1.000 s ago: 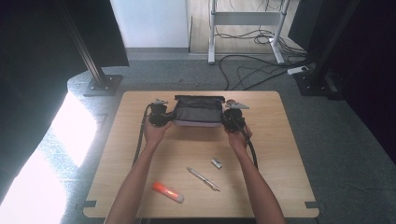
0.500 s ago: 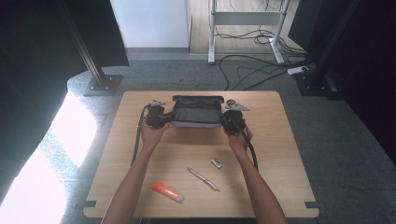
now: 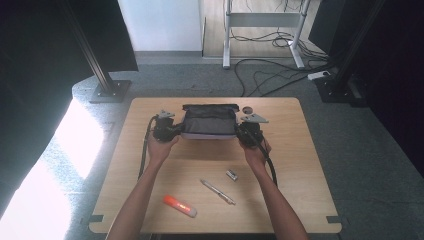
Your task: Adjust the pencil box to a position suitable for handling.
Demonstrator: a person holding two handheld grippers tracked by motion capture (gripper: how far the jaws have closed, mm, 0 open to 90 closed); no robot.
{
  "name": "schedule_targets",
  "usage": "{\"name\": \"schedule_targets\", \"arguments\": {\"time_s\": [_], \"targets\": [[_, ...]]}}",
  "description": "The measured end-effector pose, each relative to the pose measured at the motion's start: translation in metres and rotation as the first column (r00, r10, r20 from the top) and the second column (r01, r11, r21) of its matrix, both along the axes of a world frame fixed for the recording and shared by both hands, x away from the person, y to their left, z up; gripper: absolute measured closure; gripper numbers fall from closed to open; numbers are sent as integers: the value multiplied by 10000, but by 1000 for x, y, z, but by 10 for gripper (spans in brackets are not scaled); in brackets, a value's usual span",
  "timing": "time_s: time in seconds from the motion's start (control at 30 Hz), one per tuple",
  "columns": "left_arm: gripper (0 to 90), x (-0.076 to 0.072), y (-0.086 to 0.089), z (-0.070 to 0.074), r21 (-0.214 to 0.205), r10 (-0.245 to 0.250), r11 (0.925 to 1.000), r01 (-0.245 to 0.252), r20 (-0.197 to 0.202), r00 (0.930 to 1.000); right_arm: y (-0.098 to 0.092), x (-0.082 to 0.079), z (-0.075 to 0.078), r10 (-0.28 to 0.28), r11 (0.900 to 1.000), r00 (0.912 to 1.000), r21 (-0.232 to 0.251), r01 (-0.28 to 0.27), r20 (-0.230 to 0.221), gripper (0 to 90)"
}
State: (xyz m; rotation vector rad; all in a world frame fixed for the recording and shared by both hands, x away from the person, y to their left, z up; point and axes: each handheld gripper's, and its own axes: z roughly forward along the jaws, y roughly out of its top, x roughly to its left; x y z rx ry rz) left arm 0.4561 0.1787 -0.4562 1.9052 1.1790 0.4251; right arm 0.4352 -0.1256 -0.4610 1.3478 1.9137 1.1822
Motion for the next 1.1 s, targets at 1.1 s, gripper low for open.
{"name": "schedule_targets", "arguments": {"time_s": [1.1], "targets": [[871, -59, 15, -26, 261, -447, 9987, 447, -32, 9990, 7, -49, -24, 915, 9958, 9957, -66, -916, -170, 876]]}}
